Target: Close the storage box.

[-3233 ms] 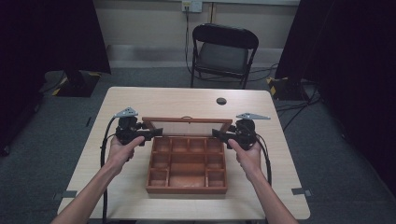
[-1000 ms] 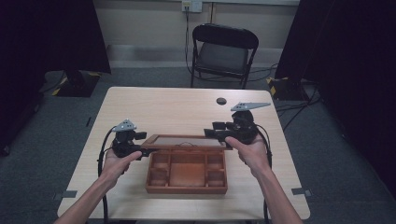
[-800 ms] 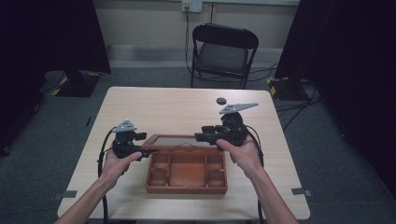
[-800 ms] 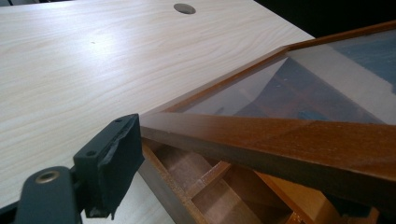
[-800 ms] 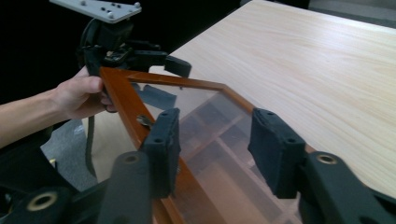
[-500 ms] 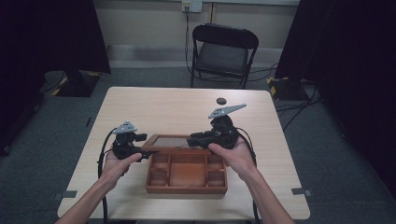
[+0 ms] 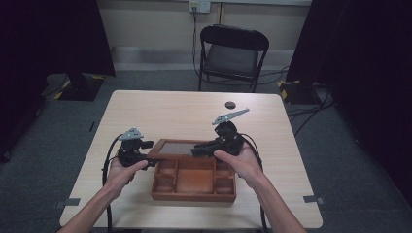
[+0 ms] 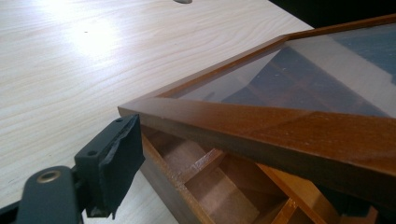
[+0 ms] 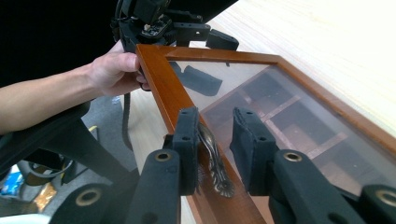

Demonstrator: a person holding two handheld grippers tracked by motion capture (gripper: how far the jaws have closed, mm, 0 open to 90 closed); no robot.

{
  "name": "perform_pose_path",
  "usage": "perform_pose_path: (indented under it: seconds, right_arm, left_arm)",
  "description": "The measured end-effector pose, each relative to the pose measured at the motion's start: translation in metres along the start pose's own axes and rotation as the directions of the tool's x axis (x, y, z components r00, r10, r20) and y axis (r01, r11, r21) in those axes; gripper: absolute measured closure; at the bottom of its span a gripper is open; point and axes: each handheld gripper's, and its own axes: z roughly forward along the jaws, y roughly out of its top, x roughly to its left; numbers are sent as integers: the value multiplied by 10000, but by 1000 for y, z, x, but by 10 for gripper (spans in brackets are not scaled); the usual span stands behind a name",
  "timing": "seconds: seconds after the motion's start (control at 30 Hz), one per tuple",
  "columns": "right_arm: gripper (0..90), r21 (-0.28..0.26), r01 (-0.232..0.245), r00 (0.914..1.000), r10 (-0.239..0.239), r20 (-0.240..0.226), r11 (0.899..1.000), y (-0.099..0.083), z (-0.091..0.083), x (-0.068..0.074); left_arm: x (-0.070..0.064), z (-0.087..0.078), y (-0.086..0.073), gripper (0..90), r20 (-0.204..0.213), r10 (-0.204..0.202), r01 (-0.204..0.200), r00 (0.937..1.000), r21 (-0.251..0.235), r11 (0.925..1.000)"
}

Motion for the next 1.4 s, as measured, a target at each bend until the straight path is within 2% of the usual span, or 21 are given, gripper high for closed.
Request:
perform_pose_path:
  seconds: [0.23, 0.37, 0.5, 0.67, 0.7, 1.0, 1.2, 1.4]
  right_arm:
    - [808, 91, -374, 9969, 379, -685, 9993, -3, 3, -5]
    - [813, 116, -391, 9970, 398, -670, 9992, -4, 3, -5]
    - [815, 137, -316, 9975, 324, -626, 9994, -4, 3, -5]
    - [815, 367, -129, 9982, 150, -587, 9992, -6, 5, -3]
    - [815, 399, -102, 9982, 125, -579, 9992, -7, 5, -2]
    - [814, 461, 105, 9992, -87, -396, 9989, -12, 3, 0]
    - [812, 660, 176, 9987, -144, -487, 9977, -17, 4, -1]
    - [811, 741, 224, 9987, -189, -474, 9970, -23, 4, -1]
  left_arm:
    - [2, 2, -2, 163, -17, -19, 19, 10000, 131, 9999]
    - [3, 3, -2, 162, 42, -80, 79, 10000, 133, 9999]
    - [4, 2, -3, 161, 38, 23, -24, 10000, 198, 9998]
    - [10, -2, -7, 171, 14, -257, 257, 9997, 167, 9995]
    - [14, -3, -8, 164, -117, -330, 333, 9994, 260, 9991]
    - [23, -8, -14, 172, -459, -279, 304, 9986, 541, 9981]
    - [35, -19, -23, 177, -756, -540, 586, 9957, 596, 9965]
    - [45, -23, -29, 178, -1070, -642, 726, 9922, 766, 9944]
